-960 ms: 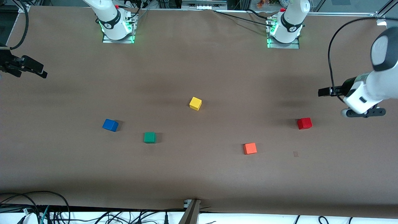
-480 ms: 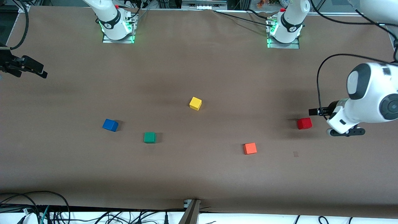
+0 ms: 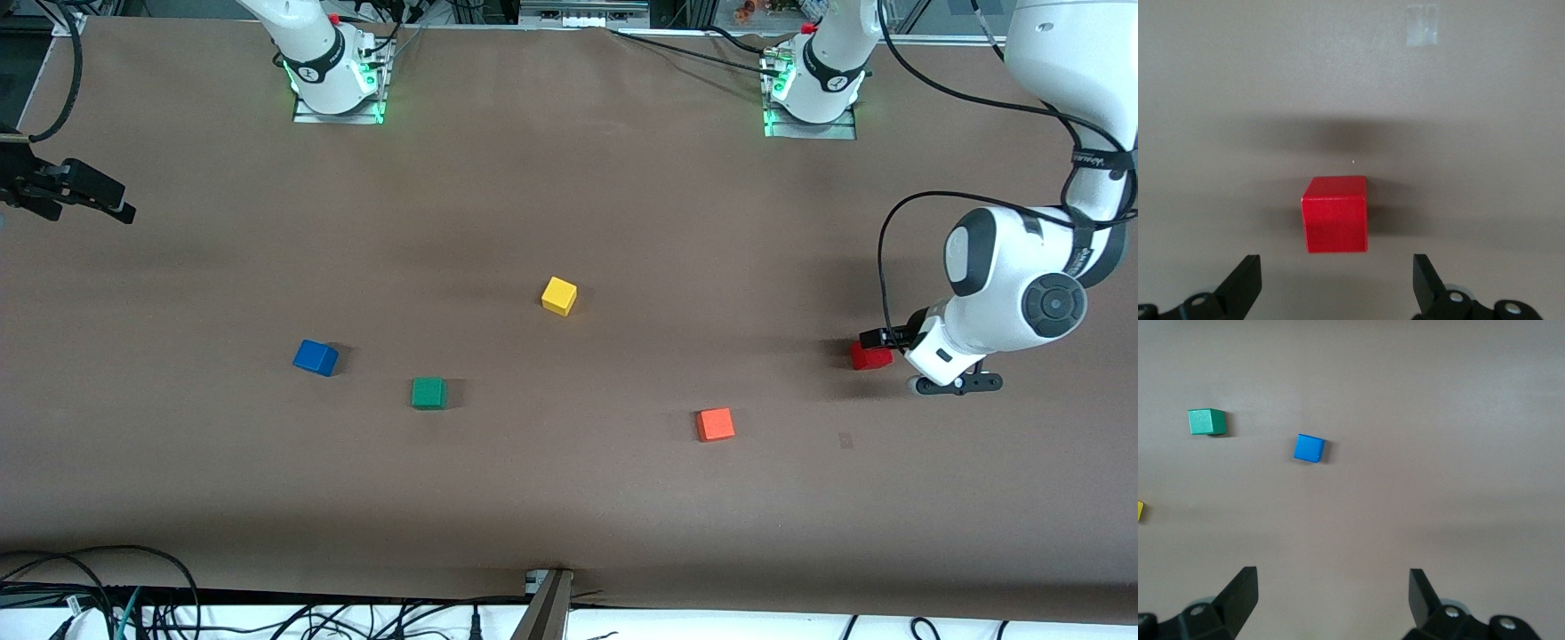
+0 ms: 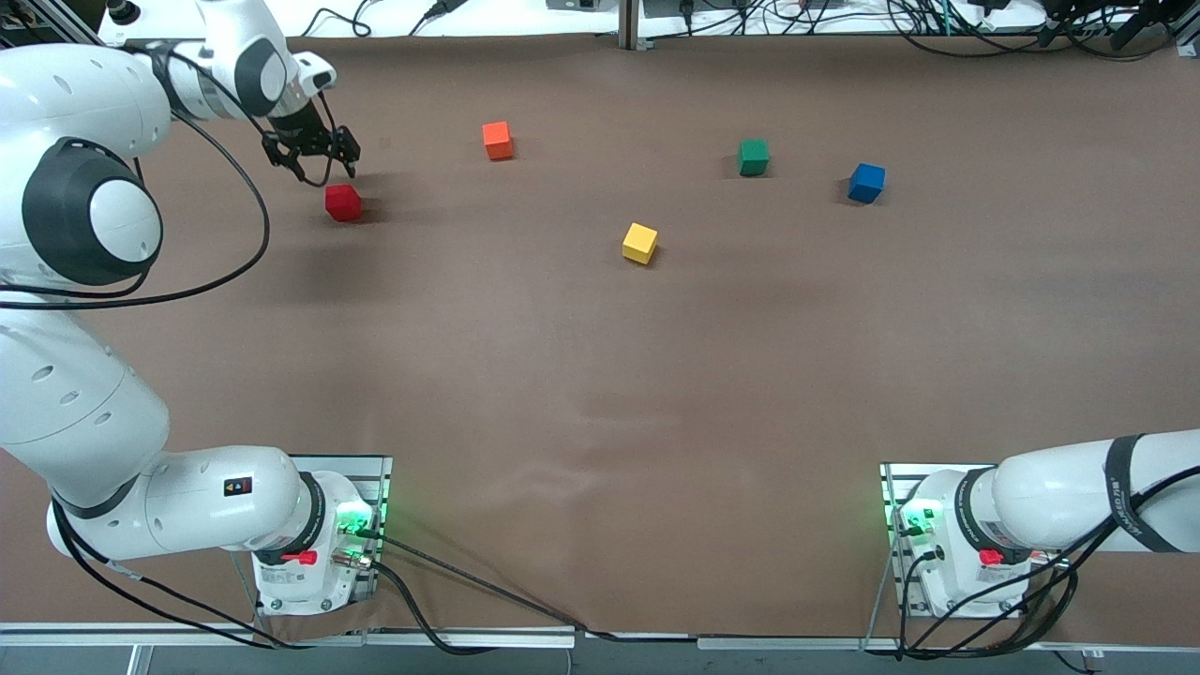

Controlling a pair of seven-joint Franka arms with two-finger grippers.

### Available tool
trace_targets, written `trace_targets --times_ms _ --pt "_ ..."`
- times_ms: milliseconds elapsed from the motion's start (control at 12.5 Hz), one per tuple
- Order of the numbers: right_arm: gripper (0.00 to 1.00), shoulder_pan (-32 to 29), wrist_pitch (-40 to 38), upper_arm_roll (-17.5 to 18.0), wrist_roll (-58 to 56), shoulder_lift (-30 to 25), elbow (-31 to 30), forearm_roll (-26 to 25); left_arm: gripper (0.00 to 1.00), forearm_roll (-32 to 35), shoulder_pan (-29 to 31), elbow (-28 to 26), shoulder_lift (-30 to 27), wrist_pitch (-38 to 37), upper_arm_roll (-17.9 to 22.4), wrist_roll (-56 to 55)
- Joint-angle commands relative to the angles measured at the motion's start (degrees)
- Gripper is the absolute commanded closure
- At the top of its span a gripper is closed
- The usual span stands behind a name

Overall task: Pass red block to right arm, stack on blue
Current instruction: 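Move the left gripper down over the red cube, then close the left gripper on the red cube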

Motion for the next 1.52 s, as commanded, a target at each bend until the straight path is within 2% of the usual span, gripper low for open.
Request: trace_targets --times_ms 0,240,480,560,720,800,880,960,1280,1440 --pt "0.00 0.08 -0.77 0.01 -0.22 -0.36 0.27 0.06 0.00 0.94 1.07 -2.86 0.84 4.56 -0.31 0.44" --pt "0.00 0.00 -1.12 0.09 -0.22 -0.36 0.27 0.06 0.00 0.94 1.52 -5.24 3.04 10.80 -0.31 0.44" --pt "0.00 0.08 -1.12 0.01 -0.22 -0.36 0.27 0.06 0.00 0.94 1.52 -5.24 4.01 12.31 -0.31 0.35" --pt "0.00 0.08 -1.21 0.01 -0.22 -0.36 0.27 0.15 0.06 1.02 1.52 -5.24 4.01 12.31 -0.31 0.44" --pt "0.00 -0.01 -1.21 0.01 -0.22 -0.36 0.27 0.15 0.60 1.11 1.52 -5.24 3.83 11.79 -0.31 0.61" --pt "0.00 -0.01 -1.21 0.01 -0.31 -0.36 0.27 0.15 0.81 1.11 1.52 -5.24 3.75 11.52 -0.31 0.96" --pt "0.00 -0.01 -1.64 -0.08 -0.23 -0.36 0.27 0.15 0.96 1.11 1.52 -5.16 3.66 11.35 -0.31 2.62" --pt "0.00 -0.01 -2.17 -0.08 -0.14 -0.36 0.27 0.24 1.00 1.02 1.78 -4.72 3.66 10.82 -0.31 4.46" --pt "0.00 -0.01 -2.26 -0.08 -0.05 -0.36 0.27 0.24 1.00 1.11 1.96 -4.19 2.78 10.55 -0.40 8.07" --pt "0.00 -0.01 -2.18 -0.08 -0.05 -0.36 0.27 0.24 1.00 1.11 1.96 -1.48 2.34 8.99 -0.40 20.49"
